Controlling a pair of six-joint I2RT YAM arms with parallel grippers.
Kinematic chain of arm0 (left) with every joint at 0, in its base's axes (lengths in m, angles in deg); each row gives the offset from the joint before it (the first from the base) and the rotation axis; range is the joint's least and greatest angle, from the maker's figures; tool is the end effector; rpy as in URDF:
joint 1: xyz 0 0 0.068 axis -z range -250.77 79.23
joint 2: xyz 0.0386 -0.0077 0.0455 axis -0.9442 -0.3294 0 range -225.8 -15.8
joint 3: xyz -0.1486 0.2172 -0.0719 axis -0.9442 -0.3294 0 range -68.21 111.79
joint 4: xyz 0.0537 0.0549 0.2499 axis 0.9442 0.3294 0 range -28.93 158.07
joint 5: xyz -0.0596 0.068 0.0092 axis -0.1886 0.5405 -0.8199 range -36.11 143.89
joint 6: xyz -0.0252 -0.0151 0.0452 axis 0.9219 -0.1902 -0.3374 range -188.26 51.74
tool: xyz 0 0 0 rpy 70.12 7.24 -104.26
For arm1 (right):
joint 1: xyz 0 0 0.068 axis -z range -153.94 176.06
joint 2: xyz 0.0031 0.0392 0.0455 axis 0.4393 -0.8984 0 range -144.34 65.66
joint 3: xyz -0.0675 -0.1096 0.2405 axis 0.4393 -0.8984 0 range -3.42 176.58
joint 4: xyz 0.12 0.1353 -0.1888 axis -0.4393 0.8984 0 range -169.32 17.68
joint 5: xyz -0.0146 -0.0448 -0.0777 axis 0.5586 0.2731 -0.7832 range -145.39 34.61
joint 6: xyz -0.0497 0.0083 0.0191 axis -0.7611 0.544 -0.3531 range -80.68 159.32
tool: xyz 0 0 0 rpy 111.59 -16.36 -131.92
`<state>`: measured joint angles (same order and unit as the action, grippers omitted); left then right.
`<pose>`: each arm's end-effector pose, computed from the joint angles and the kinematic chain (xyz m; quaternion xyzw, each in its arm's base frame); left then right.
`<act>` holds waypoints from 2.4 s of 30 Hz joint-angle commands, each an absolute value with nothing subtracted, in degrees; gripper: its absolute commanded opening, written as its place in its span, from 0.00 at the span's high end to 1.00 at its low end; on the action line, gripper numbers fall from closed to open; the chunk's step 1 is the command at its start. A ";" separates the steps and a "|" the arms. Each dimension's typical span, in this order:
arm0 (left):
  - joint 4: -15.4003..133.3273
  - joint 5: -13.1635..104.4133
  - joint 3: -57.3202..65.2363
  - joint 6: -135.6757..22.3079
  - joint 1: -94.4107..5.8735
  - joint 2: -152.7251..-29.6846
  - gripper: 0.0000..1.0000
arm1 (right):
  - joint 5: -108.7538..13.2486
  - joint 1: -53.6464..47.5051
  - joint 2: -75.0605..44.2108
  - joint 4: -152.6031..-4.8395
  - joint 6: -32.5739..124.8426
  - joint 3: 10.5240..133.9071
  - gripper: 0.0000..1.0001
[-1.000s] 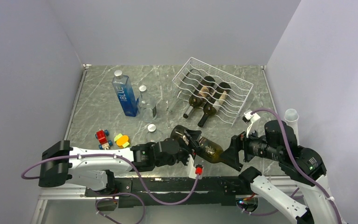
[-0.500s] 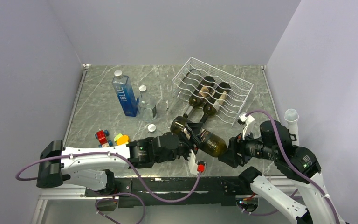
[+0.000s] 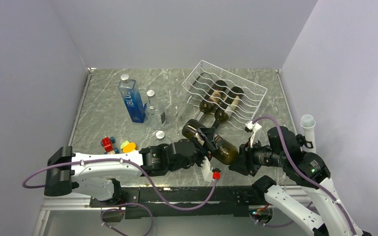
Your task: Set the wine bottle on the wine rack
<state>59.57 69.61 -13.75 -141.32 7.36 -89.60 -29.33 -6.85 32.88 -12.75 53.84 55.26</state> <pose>0.0713 -0.2920 0.3093 0.7554 0.2773 0.0847 0.5877 0.0525 0.0526 0.3484 -0.2343 0.8589 0.3512 0.2899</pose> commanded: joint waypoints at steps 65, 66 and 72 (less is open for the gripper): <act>51.42 75.40 -16.05 -50.10 6.66 -66.85 0.01 | -72.39 -11.21 27.79 -27.83 76.31 47.06 1.00; 53.28 77.16 -15.12 -49.73 6.66 -67.37 0.01 | -72.60 -11.21 27.90 -27.63 76.21 46.82 1.00; 57.36 82.17 -13.46 -49.02 6.66 -68.95 0.01 | -68.96 -11.14 28.93 -27.06 75.79 45.80 1.00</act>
<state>55.22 76.93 -16.31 -52.19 6.44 -68.86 -67.51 -11.11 27.26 -22.32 75.55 44.70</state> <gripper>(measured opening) 0.994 0.386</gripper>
